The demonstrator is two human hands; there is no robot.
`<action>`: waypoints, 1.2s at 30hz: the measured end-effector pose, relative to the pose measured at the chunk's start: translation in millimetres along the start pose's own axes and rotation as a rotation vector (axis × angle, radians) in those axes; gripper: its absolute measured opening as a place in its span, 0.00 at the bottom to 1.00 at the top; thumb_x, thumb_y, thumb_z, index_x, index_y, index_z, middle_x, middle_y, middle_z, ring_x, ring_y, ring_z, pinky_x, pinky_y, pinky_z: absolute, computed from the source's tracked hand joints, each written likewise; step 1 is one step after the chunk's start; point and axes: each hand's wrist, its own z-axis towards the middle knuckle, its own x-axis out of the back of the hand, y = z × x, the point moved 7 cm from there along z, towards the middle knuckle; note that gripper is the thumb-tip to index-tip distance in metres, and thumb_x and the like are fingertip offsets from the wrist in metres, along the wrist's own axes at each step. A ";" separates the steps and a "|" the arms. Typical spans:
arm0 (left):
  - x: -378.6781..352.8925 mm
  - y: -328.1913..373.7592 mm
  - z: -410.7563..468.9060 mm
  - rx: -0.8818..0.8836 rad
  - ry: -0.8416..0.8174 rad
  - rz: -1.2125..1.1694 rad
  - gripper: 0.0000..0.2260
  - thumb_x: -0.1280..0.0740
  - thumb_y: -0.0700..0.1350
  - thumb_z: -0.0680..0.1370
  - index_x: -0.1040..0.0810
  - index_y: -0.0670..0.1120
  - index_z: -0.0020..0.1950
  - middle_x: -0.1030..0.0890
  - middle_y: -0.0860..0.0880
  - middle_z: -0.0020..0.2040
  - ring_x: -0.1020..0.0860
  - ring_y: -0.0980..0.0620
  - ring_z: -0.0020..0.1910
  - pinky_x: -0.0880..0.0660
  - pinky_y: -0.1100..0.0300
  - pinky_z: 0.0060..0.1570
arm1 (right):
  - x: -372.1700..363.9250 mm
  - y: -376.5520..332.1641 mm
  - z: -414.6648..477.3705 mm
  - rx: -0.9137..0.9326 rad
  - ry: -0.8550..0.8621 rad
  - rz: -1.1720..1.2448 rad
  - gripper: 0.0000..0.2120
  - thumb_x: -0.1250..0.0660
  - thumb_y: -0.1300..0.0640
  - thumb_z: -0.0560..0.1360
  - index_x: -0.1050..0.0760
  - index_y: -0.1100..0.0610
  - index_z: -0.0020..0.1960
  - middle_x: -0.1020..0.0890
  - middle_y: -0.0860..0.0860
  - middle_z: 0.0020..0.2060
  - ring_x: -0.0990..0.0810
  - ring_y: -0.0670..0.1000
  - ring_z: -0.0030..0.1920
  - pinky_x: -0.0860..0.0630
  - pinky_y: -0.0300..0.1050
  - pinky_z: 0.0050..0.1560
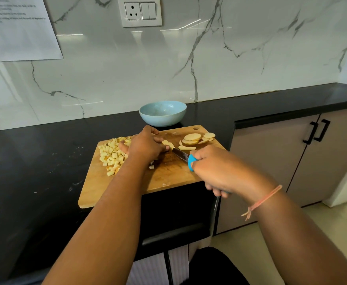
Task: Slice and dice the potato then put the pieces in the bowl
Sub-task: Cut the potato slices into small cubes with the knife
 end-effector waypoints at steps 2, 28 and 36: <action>-0.4 -0.5 1.6 -0.015 -0.009 -0.020 0.17 0.28 0.50 0.74 0.29 0.52 0.60 0.18 0.57 0.51 0.27 0.53 0.63 0.57 0.43 0.70 | 3.3 0.9 -0.9 -0.010 0.029 0.050 0.20 0.45 0.54 0.79 0.36 0.51 0.70 0.26 0.53 0.30 0.31 0.45 0.19 0.35 0.32 0.19; -0.4 6.4 -2.2 0.012 0.052 0.217 0.18 0.36 0.44 0.76 0.33 0.52 0.64 0.21 0.50 0.53 0.28 0.49 0.63 0.58 0.41 0.70 | -14.1 -46.8 38.7 0.033 0.040 -0.192 0.21 0.45 0.57 0.79 0.38 0.55 0.72 0.30 0.51 0.33 0.29 0.48 0.30 0.29 0.38 0.31; 0.3 3.8 -1.2 0.002 0.062 0.170 0.19 0.33 0.47 0.76 0.34 0.52 0.64 0.19 0.52 0.53 0.28 0.48 0.65 0.59 0.41 0.70 | -14.8 -32.2 16.4 0.053 0.006 -0.242 0.21 0.46 0.56 0.79 0.38 0.54 0.72 0.28 0.51 0.35 0.29 0.48 0.31 0.27 0.42 0.36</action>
